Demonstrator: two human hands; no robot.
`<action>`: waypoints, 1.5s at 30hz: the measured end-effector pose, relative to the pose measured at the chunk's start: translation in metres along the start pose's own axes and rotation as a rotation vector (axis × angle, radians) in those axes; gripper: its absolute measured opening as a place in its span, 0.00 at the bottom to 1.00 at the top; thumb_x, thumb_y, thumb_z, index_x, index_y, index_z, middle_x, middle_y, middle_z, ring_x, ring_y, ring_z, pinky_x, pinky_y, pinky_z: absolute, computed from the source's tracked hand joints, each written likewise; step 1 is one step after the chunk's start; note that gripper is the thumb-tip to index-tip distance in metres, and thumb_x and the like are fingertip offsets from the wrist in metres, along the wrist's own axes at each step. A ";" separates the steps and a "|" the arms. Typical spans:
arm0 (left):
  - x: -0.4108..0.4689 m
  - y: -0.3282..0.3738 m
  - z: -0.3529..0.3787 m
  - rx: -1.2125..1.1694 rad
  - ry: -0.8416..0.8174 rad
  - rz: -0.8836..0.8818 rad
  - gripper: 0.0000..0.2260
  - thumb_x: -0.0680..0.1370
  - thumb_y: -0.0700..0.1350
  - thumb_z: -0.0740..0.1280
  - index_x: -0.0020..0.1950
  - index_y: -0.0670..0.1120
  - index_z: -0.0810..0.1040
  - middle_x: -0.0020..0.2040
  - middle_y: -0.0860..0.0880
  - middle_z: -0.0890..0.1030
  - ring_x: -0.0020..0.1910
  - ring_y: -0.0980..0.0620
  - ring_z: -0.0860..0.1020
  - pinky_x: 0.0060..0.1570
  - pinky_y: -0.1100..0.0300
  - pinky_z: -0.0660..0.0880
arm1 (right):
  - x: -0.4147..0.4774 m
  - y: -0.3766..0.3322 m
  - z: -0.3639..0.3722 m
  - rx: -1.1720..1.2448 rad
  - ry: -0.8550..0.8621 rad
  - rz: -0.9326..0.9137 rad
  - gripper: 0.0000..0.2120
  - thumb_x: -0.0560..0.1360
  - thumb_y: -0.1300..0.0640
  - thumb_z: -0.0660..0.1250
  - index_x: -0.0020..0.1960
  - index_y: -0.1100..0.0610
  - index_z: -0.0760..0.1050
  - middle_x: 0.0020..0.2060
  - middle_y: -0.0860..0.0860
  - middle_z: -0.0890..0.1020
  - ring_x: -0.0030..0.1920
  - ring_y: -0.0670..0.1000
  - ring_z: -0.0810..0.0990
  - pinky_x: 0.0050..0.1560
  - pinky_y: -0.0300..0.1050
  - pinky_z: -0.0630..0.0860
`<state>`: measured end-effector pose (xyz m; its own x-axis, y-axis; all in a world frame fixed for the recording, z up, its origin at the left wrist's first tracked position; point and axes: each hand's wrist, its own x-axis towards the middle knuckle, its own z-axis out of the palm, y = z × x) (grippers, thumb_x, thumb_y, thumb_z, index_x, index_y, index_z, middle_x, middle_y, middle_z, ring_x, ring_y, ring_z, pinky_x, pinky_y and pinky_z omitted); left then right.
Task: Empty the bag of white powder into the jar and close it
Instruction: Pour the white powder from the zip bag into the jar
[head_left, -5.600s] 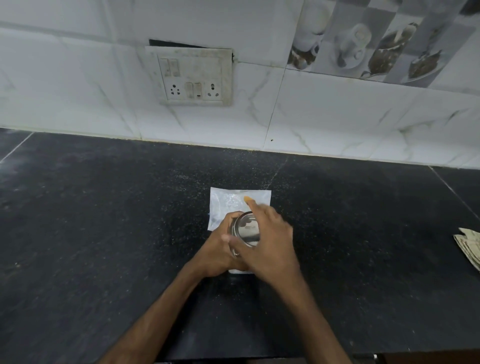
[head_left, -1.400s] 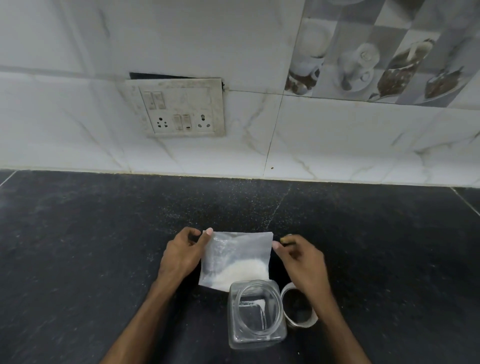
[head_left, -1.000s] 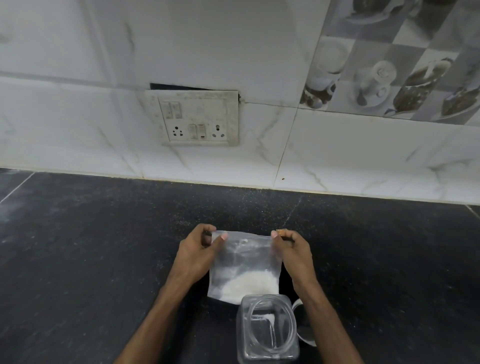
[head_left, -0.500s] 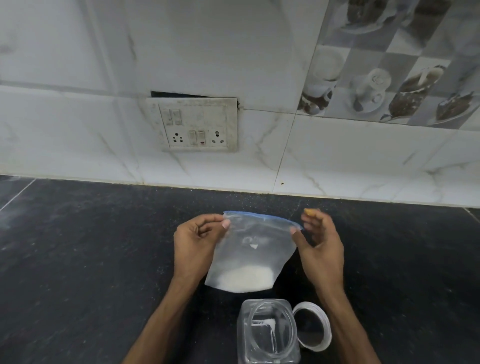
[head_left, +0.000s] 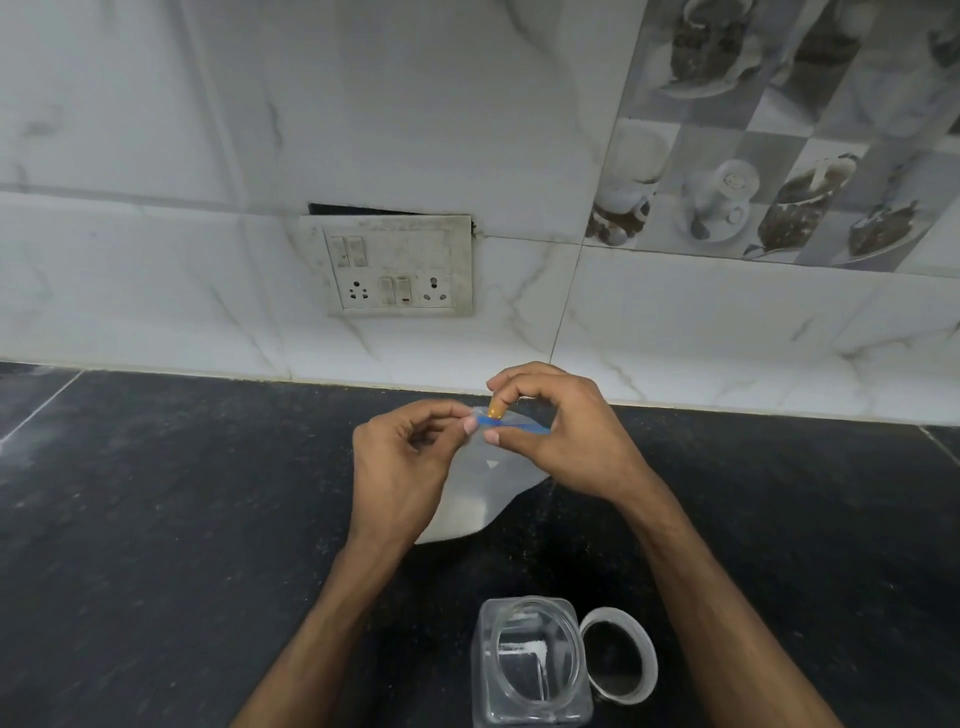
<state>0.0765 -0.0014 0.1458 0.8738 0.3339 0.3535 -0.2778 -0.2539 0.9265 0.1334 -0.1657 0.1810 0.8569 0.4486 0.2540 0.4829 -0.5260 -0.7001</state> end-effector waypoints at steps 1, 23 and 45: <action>0.001 0.001 -0.002 0.002 0.010 0.002 0.09 0.72 0.38 0.75 0.43 0.53 0.85 0.40 0.58 0.86 0.39 0.61 0.84 0.42 0.71 0.78 | 0.000 0.000 0.000 0.006 -0.003 0.005 0.07 0.69 0.57 0.79 0.45 0.51 0.83 0.55 0.45 0.82 0.59 0.41 0.79 0.64 0.37 0.70; 0.007 0.017 -0.047 -0.125 0.173 0.005 0.08 0.72 0.38 0.74 0.43 0.51 0.83 0.34 0.54 0.86 0.36 0.58 0.84 0.43 0.68 0.80 | -0.018 0.032 -0.042 0.060 0.023 0.108 0.03 0.72 0.59 0.78 0.41 0.54 0.85 0.35 0.42 0.85 0.36 0.38 0.81 0.42 0.31 0.74; 0.028 0.074 -0.006 0.658 -0.318 0.157 0.08 0.71 0.54 0.75 0.47 0.54 0.86 0.45 0.56 0.87 0.44 0.56 0.83 0.48 0.51 0.81 | -0.057 0.038 -0.047 0.365 0.115 0.210 0.25 0.68 0.66 0.79 0.60 0.49 0.79 0.54 0.48 0.85 0.53 0.48 0.84 0.57 0.41 0.80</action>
<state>0.0785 -0.0053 0.2248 0.9445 -0.0045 0.3284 -0.2000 -0.8011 0.5641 0.1114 -0.2455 0.1712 0.9542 0.2647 0.1396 0.2185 -0.2977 -0.9293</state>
